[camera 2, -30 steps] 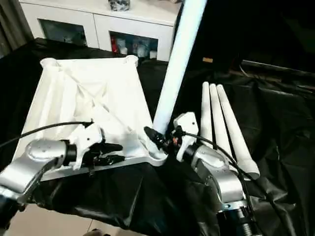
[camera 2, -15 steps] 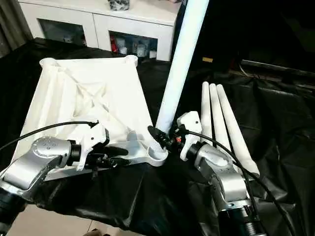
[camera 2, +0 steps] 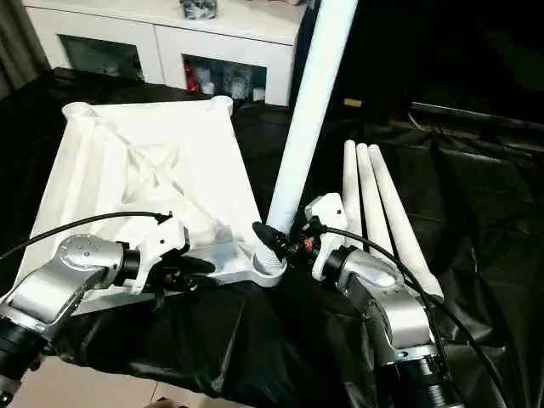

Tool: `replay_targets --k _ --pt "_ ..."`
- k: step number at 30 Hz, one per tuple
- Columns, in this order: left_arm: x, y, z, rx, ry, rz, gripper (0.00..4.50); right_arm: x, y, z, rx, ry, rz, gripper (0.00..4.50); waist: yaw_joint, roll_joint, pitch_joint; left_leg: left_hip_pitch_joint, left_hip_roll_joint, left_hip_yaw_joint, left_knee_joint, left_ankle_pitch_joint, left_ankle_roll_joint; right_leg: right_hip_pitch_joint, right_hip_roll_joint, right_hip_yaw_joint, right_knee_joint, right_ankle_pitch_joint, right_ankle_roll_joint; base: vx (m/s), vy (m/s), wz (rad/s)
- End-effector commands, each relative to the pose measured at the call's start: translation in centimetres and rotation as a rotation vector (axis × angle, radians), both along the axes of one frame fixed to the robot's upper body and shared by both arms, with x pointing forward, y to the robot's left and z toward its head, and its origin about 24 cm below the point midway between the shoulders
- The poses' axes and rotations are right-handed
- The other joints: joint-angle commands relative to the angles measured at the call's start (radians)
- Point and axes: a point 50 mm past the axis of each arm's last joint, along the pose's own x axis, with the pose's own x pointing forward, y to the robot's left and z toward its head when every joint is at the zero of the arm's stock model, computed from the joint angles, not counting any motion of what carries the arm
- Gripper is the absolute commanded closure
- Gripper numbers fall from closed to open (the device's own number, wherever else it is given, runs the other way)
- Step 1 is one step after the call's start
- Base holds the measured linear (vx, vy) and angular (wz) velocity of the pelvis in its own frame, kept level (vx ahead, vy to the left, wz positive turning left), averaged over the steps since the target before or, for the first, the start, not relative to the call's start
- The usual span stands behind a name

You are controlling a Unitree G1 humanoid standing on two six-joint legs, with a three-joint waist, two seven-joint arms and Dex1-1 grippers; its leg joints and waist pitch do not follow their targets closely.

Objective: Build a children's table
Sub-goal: Insert table leg to table base

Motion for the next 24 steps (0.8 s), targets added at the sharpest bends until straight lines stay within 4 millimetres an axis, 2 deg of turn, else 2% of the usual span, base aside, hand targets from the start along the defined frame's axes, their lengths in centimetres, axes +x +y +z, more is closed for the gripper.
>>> replay_targets --k 1,3,4,6,8,10,11,12,13,14,15,16,19,23,24 --pt "0.2 -0.2 -0.2 0.0 0.046 0.011 3.78 0.1 0.0 -0.1 -0.028 0.01 0.021 2.62 0.002 0.016 -0.06 0.011 0.047 -0.017 -0.09 -0.242 -0.019 0.044 -0.075 0.048 -0.078 -0.301 -0.185 0.0 0.0 0.0" --pt "0.4 -0.3 -0.2 0.0 0.043 0.02 3.84 0.2 0.0 -0.1 -0.032 0.009 0.019 2.62 0.003 0.017 -0.061 0.011 0.046 -0.017 -0.09 -0.236 -0.018 0.045 -0.076 0.047 -0.079 -0.303 -0.185 0.0 0.0 0.0" --pt "1.2 -0.7 -0.3 0.011 0.021 0.052 4.09 0.6 0.0 -0.3 -0.043 0.004 0.007 2.62 0.002 0.018 -0.06 0.01 0.045 -0.017 -0.089 -0.234 -0.018 0.044 -0.075 0.047 -0.079 -0.3 -0.187 0.0 0.0 0.0" --pt "1.4 -0.9 -0.4 0.015 0.013 0.06 4.18 0.7 -0.1 -0.3 -0.047 0.002 0.002 2.62 0.001 0.018 -0.06 0.012 0.044 -0.017 -0.088 -0.248 -0.021 0.044 -0.076 0.046 -0.082 -0.316 -0.189 0.0 0.0 0.0" --pt "1.7 -1.4 -0.4 0.02 0.011 0.042 4.27 1.1 -0.1 -0.3 -0.049 0.003 -0.005 2.62 0.002 0.018 -0.059 0.012 0.045 -0.019 -0.09 -0.267 -0.023 0.044 -0.078 0.046 -0.087 -0.351 -0.177 0.0 0.0 0.0" --pt "1.9 -1.9 -0.4 0.02 0.008 0.022 4.45 1.4 -0.1 -0.4 -0.047 0.007 -0.007 2.62 0.001 0.021 -0.058 0.013 0.044 -0.02 -0.089 -0.276 -0.023 0.043 -0.077 0.045 -0.089 -0.368 -0.174 0.0 0.0 0.0" --pt "2.0 -2.1 -0.4 0.021 0.003 0.016 4.49 1.5 -0.1 -0.4 -0.047 0.009 -0.006 2.62 0.003 0.029 -0.059 0.015 0.044 -0.021 -0.089 -0.28 -0.025 0.042 -0.079 0.046 -0.09 -0.373 -0.175 0.0 0.0 0.0" --pt "2.2 -2.4 -0.4 0.023 -0.006 0.009 4.49 1.7 -0.2 -0.5 -0.057 0.011 -0.006 2.62 0.001 0.024 -0.058 0.014 0.045 -0.02 -0.089 -0.283 -0.023 0.041 -0.077 0.045 -0.094 -0.376 -0.172 0.0 0.0 0.0" --pt "2.3 -2.6 -0.3 0.023 -0.01 0.0 4.49 1.8 -0.2 -0.6 -0.061 0.011 -0.008 2.62 0.003 0.023 -0.058 0.017 0.045 -0.02 -0.088 -0.292 -0.023 0.039 -0.078 0.045 -0.094 -0.385 -0.173 0.0 0.0 0.0" --pt "2.3 -2.6 -0.3 0.023 -0.011 -0.003 4.5 1.9 -0.2 -0.6 -0.062 0.011 -0.009 2.62 0.006 0.036 -0.057 0.021 0.046 -0.021 -0.088 -0.299 -0.027 0.037 -0.079 0.046 -0.093 -0.388 -0.175 0.0 0.0 0.0" --pt "2.3 -2.8 -0.2 0.014 -0.017 -0.018 4.5 2.0 -0.4 -0.7 -0.068 0.009 -0.018 2.62 0.003 0.028 -0.057 0.018 0.045 -0.021 -0.089 -0.302 -0.025 0.041 -0.078 0.045 -0.094 -0.388 -0.177 0.0 0.0 0.0" --pt "2.3 -2.9 -0.1 0.006 -0.016 -0.032 4.5 2.2 -0.4 -0.7 -0.069 0.009 -0.026 2.62 0.005 0.037 -0.058 0.016 0.045 -0.022 -0.09 -0.297 -0.026 0.042 -0.079 0.044 -0.092 -0.386 -0.18 0.0 0.0 0.0" --pt "2.1 -3.0 0.1 0.011 -0.026 -0.094 4.5 2.8 -0.6 -0.8 -0.068 0.015 -0.039 2.62 0.004 0.031 -0.06 0.013 0.045 -0.021 -0.089 -0.277 -0.018 0.045 -0.079 0.045 -0.089 -0.359 -0.188 0.0 0.0 0.0" --pt "2.2 -2.9 0.2 0.001 -0.025 -0.084 4.5 2.9 -0.6 -1.0 -0.072 0.029 -0.027 2.62 0.008 0.032 -0.063 0.015 0.047 -0.017 -0.087 -0.242 -0.009 0.044 -0.078 0.046 -0.083 -0.309 -0.206 0.0 0.0 0.0" --pt "2.3 -2.9 0.2 0.0 -0.026 -0.077 4.5 2.9 -0.6 -1.2 -0.077 0.035 -0.014 2.62 0.008 0.028 -0.063 0.014 0.047 -0.016 -0.087 -0.236 -0.006 0.045 -0.078 0.046 -0.084 -0.303 -0.207 0.0 0.0 0.0"
